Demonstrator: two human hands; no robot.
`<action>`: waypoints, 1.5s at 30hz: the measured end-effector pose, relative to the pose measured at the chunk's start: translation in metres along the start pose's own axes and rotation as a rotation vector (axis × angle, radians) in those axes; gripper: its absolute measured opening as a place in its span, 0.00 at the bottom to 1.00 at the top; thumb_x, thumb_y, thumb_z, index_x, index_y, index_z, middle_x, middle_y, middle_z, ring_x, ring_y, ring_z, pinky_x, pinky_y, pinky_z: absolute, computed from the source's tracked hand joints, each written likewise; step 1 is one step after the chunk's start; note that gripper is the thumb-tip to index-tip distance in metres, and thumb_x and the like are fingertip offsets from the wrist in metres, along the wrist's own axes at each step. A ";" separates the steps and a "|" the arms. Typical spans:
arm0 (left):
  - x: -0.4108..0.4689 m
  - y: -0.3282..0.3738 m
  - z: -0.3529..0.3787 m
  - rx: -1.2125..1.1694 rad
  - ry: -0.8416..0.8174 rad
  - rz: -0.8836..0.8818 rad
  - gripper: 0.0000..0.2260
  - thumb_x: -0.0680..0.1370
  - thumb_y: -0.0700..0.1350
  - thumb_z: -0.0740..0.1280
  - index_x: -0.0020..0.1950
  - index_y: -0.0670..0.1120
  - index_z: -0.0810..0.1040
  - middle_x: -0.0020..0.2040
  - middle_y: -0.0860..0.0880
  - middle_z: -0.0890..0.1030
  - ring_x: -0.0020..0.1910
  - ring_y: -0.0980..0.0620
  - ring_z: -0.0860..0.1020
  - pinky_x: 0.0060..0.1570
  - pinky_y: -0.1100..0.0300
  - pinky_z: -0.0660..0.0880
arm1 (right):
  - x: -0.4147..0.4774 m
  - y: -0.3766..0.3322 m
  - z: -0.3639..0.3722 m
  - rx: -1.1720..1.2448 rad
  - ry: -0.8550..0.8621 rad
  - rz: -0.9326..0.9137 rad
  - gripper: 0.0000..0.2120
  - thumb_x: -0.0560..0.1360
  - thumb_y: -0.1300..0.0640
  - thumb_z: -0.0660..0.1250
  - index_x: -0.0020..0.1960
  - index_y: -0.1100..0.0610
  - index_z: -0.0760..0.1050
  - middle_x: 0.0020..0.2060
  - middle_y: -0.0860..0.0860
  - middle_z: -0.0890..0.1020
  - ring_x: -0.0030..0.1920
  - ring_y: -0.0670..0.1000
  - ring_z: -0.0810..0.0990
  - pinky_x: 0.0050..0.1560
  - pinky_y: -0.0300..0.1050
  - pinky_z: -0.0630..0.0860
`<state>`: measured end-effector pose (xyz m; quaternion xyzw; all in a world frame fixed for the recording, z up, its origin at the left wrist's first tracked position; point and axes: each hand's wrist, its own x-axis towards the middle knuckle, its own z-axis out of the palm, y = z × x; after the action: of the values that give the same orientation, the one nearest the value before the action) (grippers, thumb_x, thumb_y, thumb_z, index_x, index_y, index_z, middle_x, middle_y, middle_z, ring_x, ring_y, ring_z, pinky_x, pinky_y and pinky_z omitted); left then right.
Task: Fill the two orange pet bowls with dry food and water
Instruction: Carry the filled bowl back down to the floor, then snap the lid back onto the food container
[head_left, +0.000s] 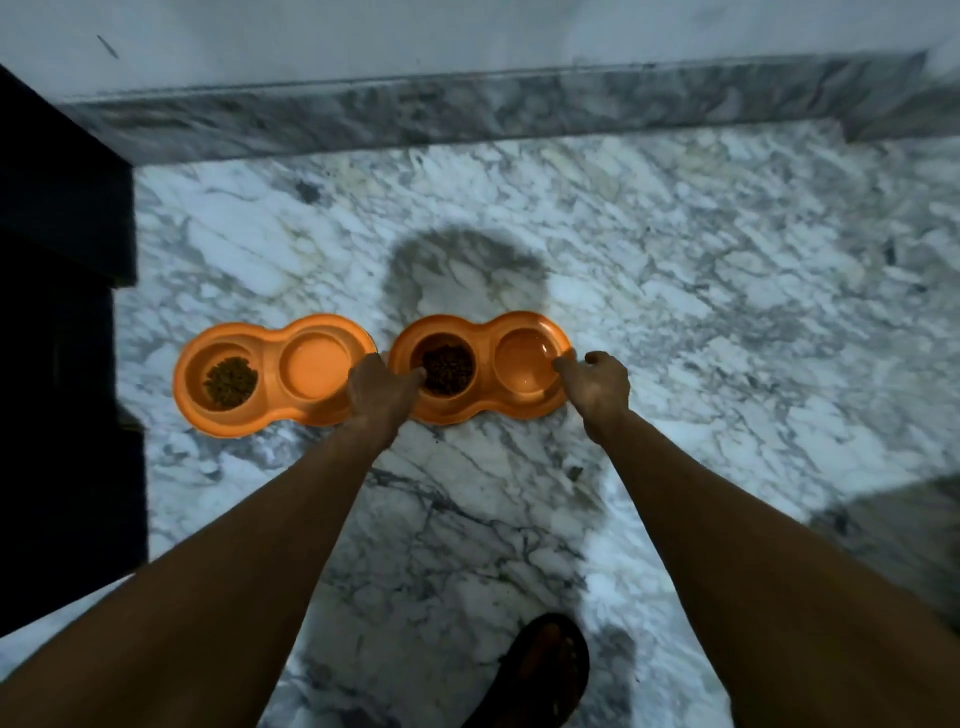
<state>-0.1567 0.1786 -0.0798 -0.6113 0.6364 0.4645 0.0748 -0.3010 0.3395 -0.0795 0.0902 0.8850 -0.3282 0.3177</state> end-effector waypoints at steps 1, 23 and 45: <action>-0.012 0.008 -0.013 0.027 0.002 0.013 0.30 0.77 0.49 0.70 0.73 0.35 0.66 0.71 0.37 0.70 0.69 0.38 0.69 0.55 0.51 0.69 | -0.010 -0.012 -0.007 0.001 -0.001 0.001 0.20 0.75 0.51 0.68 0.58 0.66 0.76 0.48 0.57 0.76 0.46 0.55 0.75 0.45 0.49 0.73; -0.396 0.187 -0.528 -0.431 0.342 0.158 0.20 0.72 0.54 0.72 0.56 0.41 0.79 0.55 0.39 0.79 0.57 0.41 0.77 0.61 0.51 0.73 | -0.522 -0.409 -0.145 0.000 -0.277 -0.509 0.12 0.73 0.53 0.68 0.49 0.62 0.80 0.44 0.54 0.83 0.47 0.55 0.81 0.41 0.42 0.72; -0.449 -0.060 -0.954 -0.627 0.670 0.164 0.24 0.76 0.49 0.71 0.69 0.41 0.74 0.65 0.43 0.78 0.66 0.44 0.74 0.66 0.54 0.69 | -0.919 -0.535 0.123 -0.045 -0.452 -0.795 0.13 0.75 0.51 0.68 0.55 0.58 0.80 0.49 0.54 0.82 0.51 0.54 0.78 0.49 0.39 0.67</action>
<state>0.4533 -0.1439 0.7197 -0.6685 0.5006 0.4157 -0.3601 0.2824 -0.1052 0.7008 -0.3373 0.7663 -0.4167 0.3541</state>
